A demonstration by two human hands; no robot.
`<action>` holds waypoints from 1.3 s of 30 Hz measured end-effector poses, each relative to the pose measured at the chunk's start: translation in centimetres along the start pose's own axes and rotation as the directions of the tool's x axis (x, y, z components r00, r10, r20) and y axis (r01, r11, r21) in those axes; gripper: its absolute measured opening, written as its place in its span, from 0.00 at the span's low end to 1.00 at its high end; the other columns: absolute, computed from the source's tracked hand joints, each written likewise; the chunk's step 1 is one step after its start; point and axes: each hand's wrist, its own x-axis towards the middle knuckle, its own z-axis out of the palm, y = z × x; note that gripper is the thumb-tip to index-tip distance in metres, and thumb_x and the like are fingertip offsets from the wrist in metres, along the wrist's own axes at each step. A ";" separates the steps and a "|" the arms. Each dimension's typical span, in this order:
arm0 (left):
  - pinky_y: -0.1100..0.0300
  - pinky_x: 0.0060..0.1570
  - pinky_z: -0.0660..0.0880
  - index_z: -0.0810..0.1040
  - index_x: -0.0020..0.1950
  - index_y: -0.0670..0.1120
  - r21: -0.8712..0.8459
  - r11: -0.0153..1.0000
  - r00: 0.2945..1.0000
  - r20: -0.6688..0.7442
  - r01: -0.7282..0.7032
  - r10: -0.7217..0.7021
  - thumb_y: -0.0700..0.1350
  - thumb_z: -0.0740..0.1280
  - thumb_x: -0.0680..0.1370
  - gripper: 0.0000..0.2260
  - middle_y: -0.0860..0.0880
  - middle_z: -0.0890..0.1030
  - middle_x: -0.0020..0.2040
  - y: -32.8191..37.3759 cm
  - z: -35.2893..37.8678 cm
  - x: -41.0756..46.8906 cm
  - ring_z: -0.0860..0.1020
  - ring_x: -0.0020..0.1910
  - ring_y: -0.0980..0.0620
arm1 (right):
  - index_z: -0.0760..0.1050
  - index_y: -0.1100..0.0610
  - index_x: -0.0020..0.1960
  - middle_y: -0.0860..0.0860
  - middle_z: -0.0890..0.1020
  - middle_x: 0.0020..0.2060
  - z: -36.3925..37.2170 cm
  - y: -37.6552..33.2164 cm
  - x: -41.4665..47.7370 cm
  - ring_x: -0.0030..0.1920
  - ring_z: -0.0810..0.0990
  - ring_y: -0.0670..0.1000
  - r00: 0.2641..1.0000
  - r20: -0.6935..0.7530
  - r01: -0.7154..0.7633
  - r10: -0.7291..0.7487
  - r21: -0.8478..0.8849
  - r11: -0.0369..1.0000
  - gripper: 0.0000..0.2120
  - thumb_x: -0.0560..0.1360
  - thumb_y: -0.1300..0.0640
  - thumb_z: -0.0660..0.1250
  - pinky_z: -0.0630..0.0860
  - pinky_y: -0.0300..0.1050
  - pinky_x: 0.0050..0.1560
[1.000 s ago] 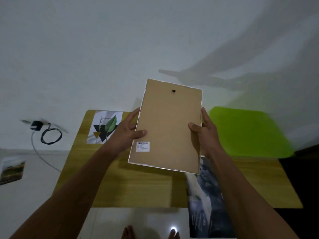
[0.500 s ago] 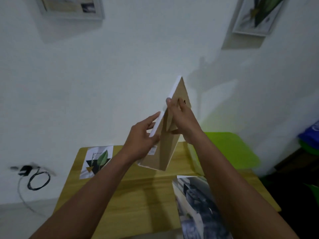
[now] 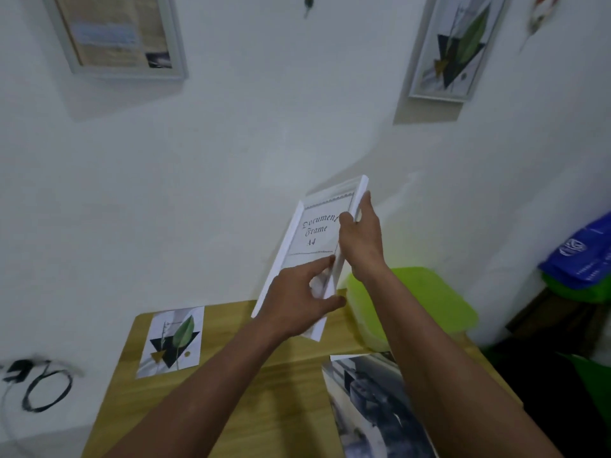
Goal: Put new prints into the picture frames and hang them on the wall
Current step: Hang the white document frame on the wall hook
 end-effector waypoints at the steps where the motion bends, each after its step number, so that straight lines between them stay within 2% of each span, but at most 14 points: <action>1: 0.57 0.61 0.76 0.74 0.69 0.59 -0.024 1.000 1.000 0.018 -0.007 0.008 0.60 0.76 0.65 0.33 0.61 0.76 0.66 -0.2 -0.2 -0.1 0.73 0.63 0.65 | 0.51 0.43 0.80 0.48 0.79 0.63 -0.1 0.1 0.1 0.56 0.80 0.53 1.000 0.002 -0.013 0.013 0.033 0.999 0.34 0.77 0.53 0.57 0.76 0.53 0.61; 5: 0.56 0.62 0.75 0.77 0.67 0.58 -0.084 0.996 0.994 -0.100 0.039 -0.047 0.59 0.72 0.73 0.23 0.57 0.78 0.65 -1.3 -2.2 0.8 0.75 0.62 0.63 | 0.54 0.41 0.79 0.45 0.83 0.54 -1.3 0.9 1.0 0.51 0.83 0.50 0.999 0.036 -0.035 0.028 0.220 0.975 0.31 0.78 0.55 0.58 0.78 0.57 0.59; 8: 0.50 0.70 0.66 0.67 0.74 0.57 0.049 0.988 0.956 -0.265 0.146 -0.128 0.54 0.68 0.78 0.26 0.52 0.72 0.71 -2.9 -5.3 3.5 0.69 0.70 0.50 | 0.59 0.41 0.77 0.41 0.84 0.39 -2.5 0.7 1.8 0.34 0.79 0.45 0.996 0.085 -0.016 -0.013 0.327 0.945 0.29 0.80 0.62 0.57 0.78 0.45 0.45; 10: 0.50 0.70 0.64 0.58 0.78 0.57 0.048 0.962 0.944 -0.213 0.270 -0.254 0.52 0.67 0.79 0.30 0.47 0.68 0.73 -3.1 -7.7 5.4 0.68 0.70 0.48 | 0.63 0.40 0.76 0.42 0.81 0.33 -3.2 0.4 2.3 0.28 0.71 0.46 0.993 0.108 0.003 -0.043 0.351 0.936 0.29 0.80 0.64 0.57 0.70 0.40 0.33; 12: 0.53 0.62 0.72 0.56 0.77 0.61 -0.084 0.947 0.948 -0.058 0.309 -0.314 0.46 0.66 0.80 0.30 0.48 0.73 0.70 -2.5 -9.7 6.6 0.75 0.62 0.52 | 0.65 0.39 0.75 0.45 0.84 0.40 -3.6 0.0 2.9 0.29 0.70 0.47 0.987 0.145 0.003 -0.063 0.380 0.925 0.29 0.80 0.64 0.56 0.67 0.39 0.31; 15: 0.64 0.43 0.78 0.59 0.75 0.66 -0.216 0.939 0.963 0.037 0.267 -0.266 0.38 0.67 0.79 0.33 0.52 0.82 0.58 -1.6 -11.7 7.5 0.81 0.50 0.57 | 0.67 0.38 0.73 0.45 0.84 0.55 -4.2 -0.8 4.1 0.31 0.73 0.47 0.976 0.202 -0.007 -0.084 0.413 0.910 0.29 0.80 0.65 0.56 0.69 0.40 0.32; 17: 0.60 0.46 0.79 0.56 0.76 0.66 -0.245 0.945 0.974 -0.019 0.216 -0.227 0.39 0.70 0.77 0.37 0.53 0.82 0.58 -1.5 -12.5 8.2 0.81 0.54 0.55 | 0.66 0.38 0.74 0.45 0.83 0.59 -4.7 -1.6 5.2 0.33 0.77 0.46 0.962 0.253 -0.015 -0.106 0.435 0.900 0.30 0.80 0.66 0.56 0.73 0.39 0.32; 20: 0.51 0.55 0.79 0.52 0.76 0.69 -0.178 0.980 0.988 -0.109 0.087 -0.108 0.42 0.72 0.75 0.41 0.56 0.81 0.59 -0.4 -13.3 9.4 0.79 0.57 0.56 | 0.61 0.35 0.76 0.47 0.82 0.61 -5.4 -3.3 7.5 0.54 0.81 0.52 0.922 0.326 0.075 -0.208 0.375 0.924 0.38 0.77 0.71 0.60 0.76 0.51 0.56; 23: 0.51 0.55 0.79 0.51 0.76 0.69 -0.146 0.989 0.980 -0.197 -0.013 -0.016 0.44 0.73 0.74 0.42 0.54 0.80 0.58 1.5 -14.0 11.2 0.79 0.58 0.53 | 0.55 0.36 0.77 0.48 0.78 0.66 -5.9 -5.6 9.9 0.61 0.80 0.52 0.898 0.308 0.239 -0.315 0.258 0.936 0.44 0.74 0.73 0.63 0.76 0.53 0.61; 26: 0.62 0.45 0.79 0.52 0.76 0.67 -0.127 0.989 0.964 -0.262 -0.071 0.035 0.43 0.71 0.76 0.39 0.50 0.79 0.51 3.9 -14.9 13.4 0.81 0.45 0.59 | 0.50 0.36 0.79 0.45 0.76 0.69 -6.5 -8.2 12.3 0.62 0.79 0.48 0.878 0.277 0.337 -0.389 0.217 0.916 0.45 0.75 0.72 0.64 0.77 0.48 0.62; 29: 0.66 0.39 0.73 0.55 0.77 0.64 -0.063 0.991 0.946 -0.311 -0.116 0.091 0.43 0.69 0.78 0.35 0.53 0.77 0.44 6.1 -16.0 15.9 0.77 0.33 0.62 | 0.49 0.32 0.77 0.45 0.72 0.72 -6.7 -10.5 14.7 0.63 0.78 0.48 0.853 0.264 0.399 -0.450 0.224 0.889 0.47 0.75 0.71 0.64 0.78 0.54 0.62; 34: 0.64 0.42 0.74 0.55 0.75 0.68 0.012 0.994 0.908 -0.407 -0.104 0.100 0.43 0.70 0.77 0.36 0.50 0.79 0.46 7.3 -17.9 19.6 0.78 0.36 0.56 | 0.49 0.32 0.77 0.51 0.77 0.67 -6.3 -13.6 18.2 0.60 0.80 0.51 0.815 0.277 0.457 -0.508 0.231 0.859 0.46 0.76 0.71 0.64 0.79 0.50 0.59; 37: 0.68 0.36 0.74 0.55 0.75 0.68 0.052 0.993 0.887 -0.446 -0.103 0.116 0.41 0.71 0.77 0.38 0.52 0.78 0.46 7.7 -18.5 21.2 0.75 0.31 0.61 | 0.45 0.35 0.78 0.52 0.81 0.59 -5.9 -14.9 20.0 0.51 0.82 0.51 0.796 0.300 0.491 -0.526 0.190 0.850 0.46 0.77 0.70 0.65 0.80 0.44 0.54; 39: 0.72 0.34 0.71 0.55 0.76 0.68 0.092 0.992 0.874 -0.470 -0.092 0.125 0.41 0.71 0.76 0.38 0.53 0.77 0.45 7.8 -18.7 22.3 0.75 0.29 0.62 | 0.44 0.30 0.76 0.56 0.81 0.59 -5.4 -15.6 21.0 0.49 0.81 0.52 0.794 0.286 0.512 -0.537 0.163 0.844 0.47 0.77 0.68 0.67 0.79 0.50 0.57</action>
